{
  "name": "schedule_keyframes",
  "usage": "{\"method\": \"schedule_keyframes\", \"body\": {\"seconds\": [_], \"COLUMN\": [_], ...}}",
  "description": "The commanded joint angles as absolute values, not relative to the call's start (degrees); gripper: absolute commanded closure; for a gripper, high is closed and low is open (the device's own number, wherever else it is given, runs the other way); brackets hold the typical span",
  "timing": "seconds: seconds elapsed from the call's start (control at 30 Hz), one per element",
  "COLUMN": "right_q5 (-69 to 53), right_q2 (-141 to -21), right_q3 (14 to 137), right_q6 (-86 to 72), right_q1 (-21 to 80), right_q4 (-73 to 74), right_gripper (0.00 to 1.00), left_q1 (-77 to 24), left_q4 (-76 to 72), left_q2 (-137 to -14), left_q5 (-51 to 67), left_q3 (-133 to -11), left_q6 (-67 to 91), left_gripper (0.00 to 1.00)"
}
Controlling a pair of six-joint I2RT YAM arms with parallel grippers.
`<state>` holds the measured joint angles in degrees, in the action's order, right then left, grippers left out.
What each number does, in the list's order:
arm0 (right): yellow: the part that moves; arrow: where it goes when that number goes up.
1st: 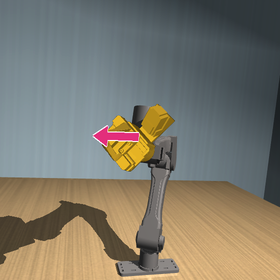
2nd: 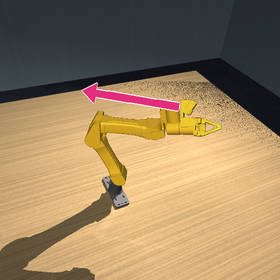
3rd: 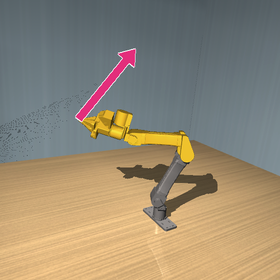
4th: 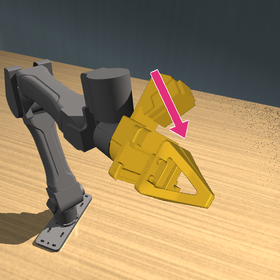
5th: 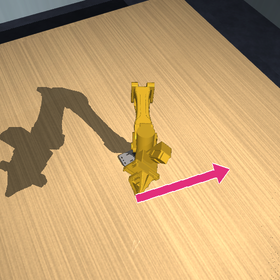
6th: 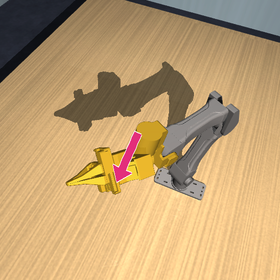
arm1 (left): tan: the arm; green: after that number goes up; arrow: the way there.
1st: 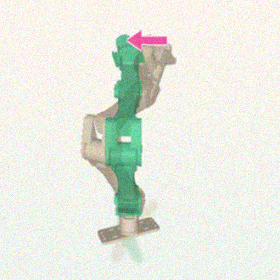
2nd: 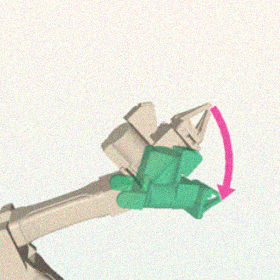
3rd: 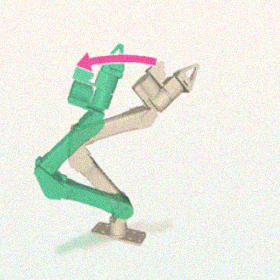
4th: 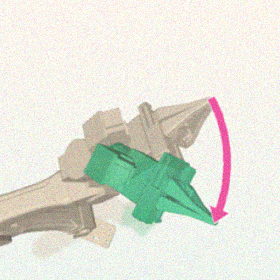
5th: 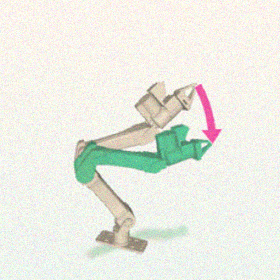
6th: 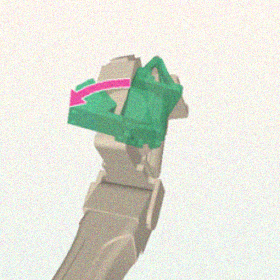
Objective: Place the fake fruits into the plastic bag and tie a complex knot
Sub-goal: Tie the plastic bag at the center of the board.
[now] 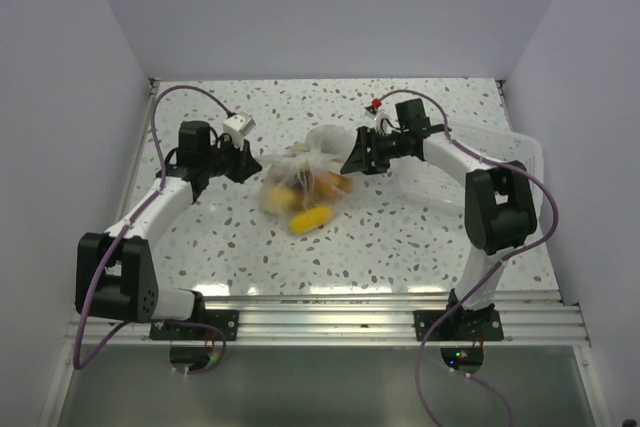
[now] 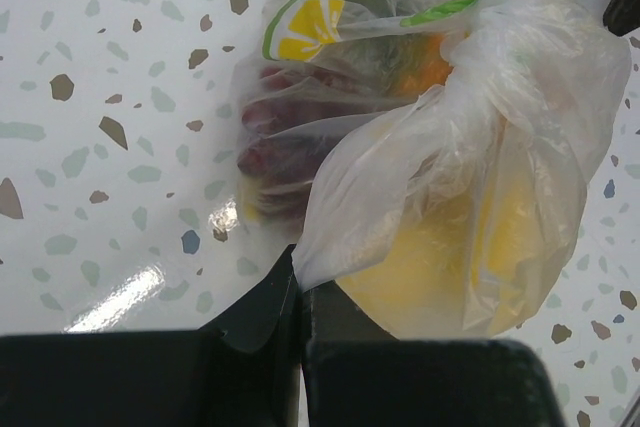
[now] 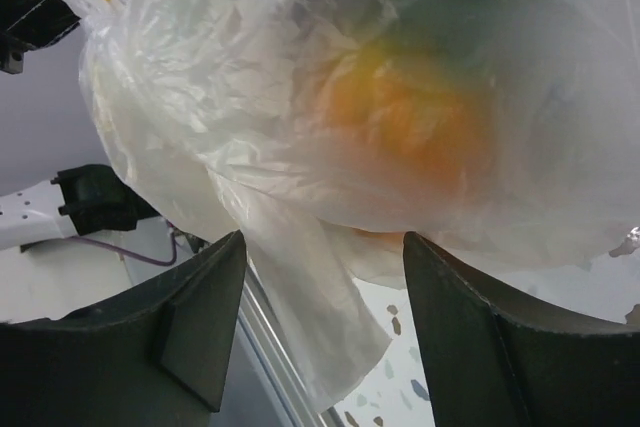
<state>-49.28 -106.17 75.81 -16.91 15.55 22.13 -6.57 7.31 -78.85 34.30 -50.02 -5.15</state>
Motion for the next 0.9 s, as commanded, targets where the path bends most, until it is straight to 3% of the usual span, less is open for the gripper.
{"method": "schedule_keyframes", "body": {"seconds": [0.0,0.07,0.1,0.17,0.2,0.37,0.53,0.87], "right_q5": [-51.68,-50.1,-49.4,-45.99,-44.66,-32.75,-17.07,-9.5], "right_q2": [-106.0,-105.65,-105.38,-103.98,-103.37,-97.4,-93.08,-90.97], "right_q3": [74.45,74.09,73.4,72.43,71.55,70.58,71.28,70.4], "right_q6": [-20.56,-21.18,-21.88,-23.11,-24.16,-22.07,-12.06,-2.38], "right_q1": [15.29,15.29,15.29,15.21,15.21,15.21,15.38,16.17], "right_q4": [17.23,15.83,14.95,12.5,11.52,13.0,20.56,24.44], "right_gripper": [0.38,0.48,0.62,0.8,0.98,1.0,1.0,1.0], "left_q1": [-7.12,-7.12,-7.12,-7.12,-7.12,-7.12,-6.86,-6.33], "left_q4": [3.52,3.43,3.25,3.34,3.43,4.39,5.01,3.51], "left_q2": [-77.17,-77.08,-77.17,-76.99,-76.91,-74.54,-71.28,-70.22], "left_q5": [35.42,35.51,35.51,35.33,35.25,31.3,14.26,5.72], "left_q3": [-50.1,-50.01,-49.84,-49.75,-49.66,-49.31,-48.52,-45.43], "left_q6": [-4.13,-3.87,-3.69,-3.17,-3.16,-1.68,3.86,3.52], "left_gripper": [1.0,1.0,1.0,1.0,1.0,1.0,1.0,1.0]}}
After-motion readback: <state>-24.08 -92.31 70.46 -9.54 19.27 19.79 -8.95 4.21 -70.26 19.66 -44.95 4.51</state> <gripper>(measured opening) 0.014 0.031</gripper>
